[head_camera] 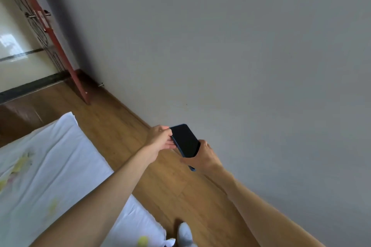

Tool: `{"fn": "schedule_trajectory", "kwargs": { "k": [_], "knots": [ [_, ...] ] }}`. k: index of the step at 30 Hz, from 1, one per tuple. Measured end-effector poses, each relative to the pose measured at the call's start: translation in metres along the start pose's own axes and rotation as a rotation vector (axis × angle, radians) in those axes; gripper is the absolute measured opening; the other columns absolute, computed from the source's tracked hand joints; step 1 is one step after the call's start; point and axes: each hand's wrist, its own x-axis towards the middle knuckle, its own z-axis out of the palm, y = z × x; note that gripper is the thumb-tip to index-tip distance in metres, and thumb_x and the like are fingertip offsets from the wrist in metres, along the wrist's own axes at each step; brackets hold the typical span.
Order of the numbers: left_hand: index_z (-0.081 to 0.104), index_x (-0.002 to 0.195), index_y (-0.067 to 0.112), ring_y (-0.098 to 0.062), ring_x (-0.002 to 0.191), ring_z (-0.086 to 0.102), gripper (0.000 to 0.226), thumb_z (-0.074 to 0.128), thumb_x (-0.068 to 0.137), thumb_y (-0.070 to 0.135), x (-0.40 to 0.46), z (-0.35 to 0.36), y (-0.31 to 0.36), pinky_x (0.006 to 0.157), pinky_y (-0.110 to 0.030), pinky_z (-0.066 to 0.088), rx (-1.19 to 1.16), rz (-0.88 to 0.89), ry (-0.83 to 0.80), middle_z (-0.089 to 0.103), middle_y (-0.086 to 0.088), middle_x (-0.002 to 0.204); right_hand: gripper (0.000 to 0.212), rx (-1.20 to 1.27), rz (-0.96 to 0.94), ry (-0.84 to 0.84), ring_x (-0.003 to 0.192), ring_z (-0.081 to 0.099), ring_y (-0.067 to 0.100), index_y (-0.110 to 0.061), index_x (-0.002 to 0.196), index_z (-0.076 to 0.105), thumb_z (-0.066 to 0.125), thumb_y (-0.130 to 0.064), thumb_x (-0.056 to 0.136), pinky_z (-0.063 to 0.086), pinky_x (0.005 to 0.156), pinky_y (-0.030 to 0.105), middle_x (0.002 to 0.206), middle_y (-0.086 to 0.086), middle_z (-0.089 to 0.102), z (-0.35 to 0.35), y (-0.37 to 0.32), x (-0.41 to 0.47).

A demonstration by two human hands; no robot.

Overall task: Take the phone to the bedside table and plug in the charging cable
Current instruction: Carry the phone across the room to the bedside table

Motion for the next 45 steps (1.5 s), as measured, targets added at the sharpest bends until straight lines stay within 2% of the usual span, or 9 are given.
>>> {"fn": "schedule_trajectory", "kwargs": {
  "k": [3, 6, 10, 17, 21, 27, 31, 35, 45],
  "knots": [
    [0.057, 0.114, 0.004, -0.026, 0.074, 0.071, 0.022, 0.059, 0.092, 0.003, 0.057, 0.001, 0.029, 0.046, -0.021, 0.057, -0.091, -0.018, 0.054, 0.07, -0.025, 0.1, 0.071, -0.023, -0.029, -0.008, 0.068, 0.065, 0.017, -0.01, 0.117, 0.056, 0.07, -0.035, 0.052, 0.054, 0.056, 0.029, 0.096, 0.008, 0.07, -0.02, -0.025, 0.073],
    [0.061, 0.102, 0.005, -0.024, 0.073, 0.07, 0.01, 0.053, 0.095, 0.003, 0.103, -0.004, 0.06, 0.047, -0.019, 0.057, -0.131, -0.009, 0.092, 0.069, -0.02, 0.09, 0.064, -0.052, -0.081, -0.034, 0.059, 0.063, 0.016, -0.013, 0.114, 0.057, 0.072, -0.034, 0.055, 0.049, 0.053, 0.026, 0.08, 0.002, 0.069, -0.037, -0.055, 0.134],
    [0.062, 0.12, 0.004, -0.031, 0.088, 0.075, 0.026, 0.05, 0.097, 0.006, 0.164, -0.025, 0.097, 0.08, -0.038, 0.063, -0.108, -0.049, 0.201, 0.074, -0.021, 0.104, 0.072, -0.047, -0.149, -0.098, 0.064, 0.06, 0.015, -0.013, 0.121, 0.054, 0.072, -0.04, 0.057, 0.046, 0.054, 0.026, 0.093, 0.003, 0.065, -0.047, -0.096, 0.201],
    [0.062, 0.116, 0.006, -0.027, 0.083, 0.075, 0.019, 0.051, 0.1, 0.01, 0.254, -0.07, 0.142, 0.057, -0.025, 0.061, -0.147, -0.01, 0.415, 0.073, -0.016, 0.095, 0.073, -0.019, -0.344, -0.235, 0.063, 0.06, 0.024, -0.003, 0.107, 0.061, 0.067, -0.047, 0.049, 0.058, 0.063, 0.035, 0.088, 0.011, 0.065, -0.034, -0.165, 0.328],
    [0.065, 0.111, 0.01, -0.025, 0.079, 0.075, 0.018, 0.053, 0.098, 0.004, 0.299, -0.096, 0.168, 0.054, -0.023, 0.06, -0.156, -0.042, 0.575, 0.072, -0.012, 0.092, 0.076, 0.001, -0.428, -0.337, 0.085, 0.072, 0.03, -0.012, 0.123, 0.055, 0.08, -0.041, 0.058, 0.064, 0.073, 0.043, 0.104, 0.013, 0.069, -0.026, -0.207, 0.389],
    [0.068, 0.091, 0.012, -0.028, 0.075, 0.077, 0.018, 0.058, 0.091, -0.003, 0.357, -0.149, 0.2, 0.058, -0.028, 0.063, -0.181, -0.082, 0.708, 0.073, -0.015, 0.089, 0.076, -0.004, -0.531, -0.433, 0.08, 0.072, 0.023, -0.014, 0.126, 0.054, 0.082, -0.041, 0.06, 0.065, 0.069, 0.041, 0.1, 0.006, 0.07, -0.005, -0.27, 0.458],
    [0.067, 0.085, 0.015, -0.024, 0.072, 0.077, 0.02, 0.056, 0.093, 0.0, 0.404, -0.192, 0.204, 0.057, -0.027, 0.062, -0.184, -0.083, 0.749, 0.074, -0.014, 0.087, 0.08, -0.047, -0.571, -0.464, 0.089, 0.071, 0.024, -0.019, 0.13, 0.049, 0.083, -0.041, 0.062, 0.065, 0.074, 0.042, 0.108, 0.004, 0.067, 0.02, -0.309, 0.507],
    [0.068, 0.098, 0.01, -0.024, 0.073, 0.076, 0.016, 0.053, 0.096, 0.003, 0.458, -0.249, 0.203, 0.055, -0.024, 0.06, -0.189, -0.103, 0.778, 0.074, -0.015, 0.088, 0.08, -0.119, -0.61, -0.488, 0.094, 0.07, 0.023, -0.021, 0.131, 0.047, 0.085, -0.041, 0.064, 0.065, 0.076, 0.042, 0.112, 0.002, 0.064, 0.062, -0.358, 0.561],
    [0.07, 0.096, 0.002, -0.027, 0.071, 0.075, 0.018, 0.053, 0.094, 0.002, 0.591, -0.468, 0.254, 0.056, -0.026, 0.059, -0.213, -0.086, 0.762, 0.074, -0.019, 0.085, 0.081, -0.222, -0.7, -0.509, 0.091, 0.065, 0.01, -0.028, 0.126, 0.048, 0.081, -0.054, 0.057, 0.064, 0.074, 0.034, 0.106, -0.008, 0.061, 0.189, -0.555, 0.695]
  ]
}}
